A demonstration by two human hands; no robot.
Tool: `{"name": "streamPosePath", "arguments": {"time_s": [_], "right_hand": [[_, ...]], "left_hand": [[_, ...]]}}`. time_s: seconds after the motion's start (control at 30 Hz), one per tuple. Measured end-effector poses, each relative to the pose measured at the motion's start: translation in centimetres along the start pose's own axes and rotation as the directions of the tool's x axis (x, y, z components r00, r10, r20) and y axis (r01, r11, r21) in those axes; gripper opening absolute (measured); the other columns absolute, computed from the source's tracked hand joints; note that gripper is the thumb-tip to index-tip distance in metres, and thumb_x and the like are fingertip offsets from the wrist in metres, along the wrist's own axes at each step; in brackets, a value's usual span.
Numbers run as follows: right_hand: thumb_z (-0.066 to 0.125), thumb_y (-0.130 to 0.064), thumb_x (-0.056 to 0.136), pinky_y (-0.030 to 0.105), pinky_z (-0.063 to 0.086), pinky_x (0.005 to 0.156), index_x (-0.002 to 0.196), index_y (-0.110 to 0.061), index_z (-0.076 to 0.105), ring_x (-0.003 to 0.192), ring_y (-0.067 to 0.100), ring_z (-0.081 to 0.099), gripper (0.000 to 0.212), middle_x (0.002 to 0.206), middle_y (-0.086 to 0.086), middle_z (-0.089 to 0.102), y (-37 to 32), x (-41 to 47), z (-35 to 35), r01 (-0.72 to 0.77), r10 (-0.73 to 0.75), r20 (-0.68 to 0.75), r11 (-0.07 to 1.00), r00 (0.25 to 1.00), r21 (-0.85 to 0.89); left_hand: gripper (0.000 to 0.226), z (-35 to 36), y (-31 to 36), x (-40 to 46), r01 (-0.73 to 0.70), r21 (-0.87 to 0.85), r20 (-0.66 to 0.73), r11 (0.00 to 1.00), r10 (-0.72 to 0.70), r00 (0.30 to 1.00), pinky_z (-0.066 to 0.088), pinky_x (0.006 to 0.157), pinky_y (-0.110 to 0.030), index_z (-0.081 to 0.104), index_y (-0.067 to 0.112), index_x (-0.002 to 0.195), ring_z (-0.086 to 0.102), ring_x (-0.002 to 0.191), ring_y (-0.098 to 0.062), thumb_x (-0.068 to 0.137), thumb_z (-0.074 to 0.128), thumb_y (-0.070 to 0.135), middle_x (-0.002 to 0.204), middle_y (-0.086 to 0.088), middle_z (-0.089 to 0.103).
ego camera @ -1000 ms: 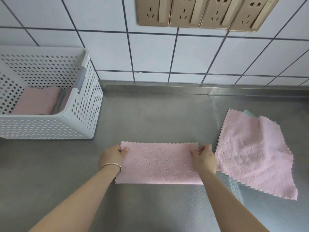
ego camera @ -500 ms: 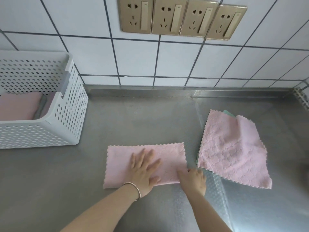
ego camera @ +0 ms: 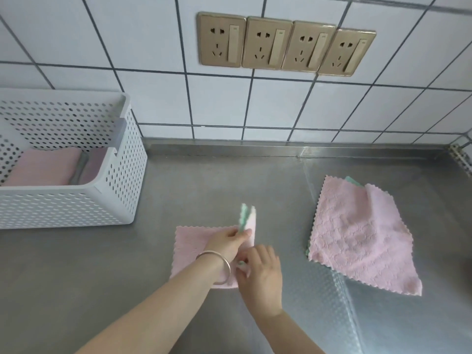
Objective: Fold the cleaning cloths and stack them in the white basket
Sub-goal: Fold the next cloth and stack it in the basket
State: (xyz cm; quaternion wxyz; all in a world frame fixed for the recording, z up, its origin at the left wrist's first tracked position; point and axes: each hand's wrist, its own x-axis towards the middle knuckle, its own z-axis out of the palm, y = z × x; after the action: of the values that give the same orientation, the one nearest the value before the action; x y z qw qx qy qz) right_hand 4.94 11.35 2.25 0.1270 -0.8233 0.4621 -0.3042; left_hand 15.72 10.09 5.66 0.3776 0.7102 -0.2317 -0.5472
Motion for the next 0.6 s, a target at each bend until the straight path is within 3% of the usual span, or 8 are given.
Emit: {"name": "streamPosePath", "arguments": {"time_s": [0.07, 0.17, 0.27, 0.33, 0.43, 0.53, 0.6], "right_hand": [[0.05, -0.015, 0.064, 0.025, 0.026, 0.058, 0.077, -0.022, 0.042, 0.068, 0.017, 0.036, 0.017, 0.079, -0.003, 0.048, -1.1, -0.1, 0.7, 0.175, -0.174, -0.003, 0.984, 0.985, 0.02], [0.048, -0.017, 0.061, 0.026, 0.033, 0.069, 0.098, -0.017, 0.048, 0.085, 0.019, 0.044, 0.037, 0.111, -0.001, 0.047, -1.9, -0.8, 2.1, 0.233, -0.232, 0.067, 0.973, 0.97, -0.001], [0.042, -0.017, 0.059, 0.031, 0.044, 0.093, 0.132, -0.013, 0.039, 0.116, 0.018, 0.042, 0.073, 0.138, 0.003, 0.038, -1.2, -1.6, 3.6, 0.151, -0.124, 0.226, 0.983, 0.966, -0.109], [0.06, -0.013, 0.054, 0.034, 0.049, 0.096, 0.144, -0.013, 0.022, 0.128, 0.019, 0.035, 0.098, 0.143, 0.003, 0.035, -0.7, -2.0, 4.4, 0.176, -0.113, 0.352, 0.972, 0.929, -0.154], [0.077, -0.008, 0.039, 0.036, 0.046, 0.101, 0.149, -0.012, -0.001, 0.141, 0.02, 0.018, 0.135, 0.144, 0.003, 0.038, 0.0, -2.7, 5.6, 0.213, -0.103, 0.473, 0.959, 0.875, -0.185], [0.077, -0.008, 0.039, 0.034, 0.046, 0.099, 0.149, -0.01, -0.005, 0.145, 0.017, -0.009, 0.138, 0.145, 0.002, 0.033, -0.1, -2.9, 6.1, 0.232, -0.107, 0.49, 0.951, 0.865, -0.203], [0.079, -0.01, 0.039, 0.036, 0.048, 0.095, 0.149, -0.009, -0.006, 0.145, 0.019, -0.006, 0.138, 0.145, 0.003, 0.039, -0.5, -2.8, 6.1, 0.252, -0.117, 0.507, 0.945, 0.854, -0.207]], "left_hand": [[0.025, -1.1, 0.0, 0.1, 0.058, 0.118, -0.123, 0.991, -0.044, 0.991, 0.038, 0.048, -0.02, 0.054, 0.012, 0.069, 0.048, 0.056, -0.016, 0.092, 0.05, 0.022, 0.065, -0.004, 0.052], [0.025, -3.6, -1.4, 0.7, 0.129, 0.215, -0.295, 0.968, -0.061, 0.954, 0.039, 0.067, -0.027, 0.055, 0.014, 0.071, 0.052, 0.073, -0.024, 0.092, 0.043, 0.014, 0.081, -0.009, 0.059], [0.021, -5.6, -2.7, 0.7, 0.12, 0.195, -0.341, 0.973, -0.047, 0.939, 0.039, 0.081, -0.029, 0.058, 0.01, 0.102, 0.056, 0.102, -0.03, 0.094, 0.039, 0.012, 0.115, -0.017, 0.059], [0.035, -6.5, -3.8, 0.7, 0.136, 0.33, -0.336, 0.934, -0.018, 0.942, 0.038, 0.087, -0.029, 0.048, 0.008, 0.128, 0.051, 0.116, -0.033, 0.097, 0.036, 0.016, 0.13, -0.017, 0.053], [0.042, -7.4, -6.2, 1.4, 0.161, 0.492, -0.368, 0.856, 0.037, 0.929, 0.042, 0.084, -0.033, 0.041, 0.015, 0.137, 0.055, 0.107, -0.035, 0.096, 0.037, 0.021, 0.12, -0.018, 0.06], [0.037, -7.7, -7.5, 1.6, 0.186, 0.505, -0.431, 0.843, 0.059, 0.901, 0.046, 0.081, -0.035, 0.048, 0.02, 0.129, 0.058, 0.101, -0.037, 0.094, 0.041, 0.025, 0.112, -0.018, 0.064], [0.038, -7.8, -8.1, 1.7, 0.221, 0.488, -0.477, 0.845, 0.046, 0.878, 0.047, 0.081, -0.036, 0.048, 0.023, 0.13, 0.059, 0.1, -0.038, 0.093, 0.043, 0.029, 0.11, -0.019, 0.064]]}}
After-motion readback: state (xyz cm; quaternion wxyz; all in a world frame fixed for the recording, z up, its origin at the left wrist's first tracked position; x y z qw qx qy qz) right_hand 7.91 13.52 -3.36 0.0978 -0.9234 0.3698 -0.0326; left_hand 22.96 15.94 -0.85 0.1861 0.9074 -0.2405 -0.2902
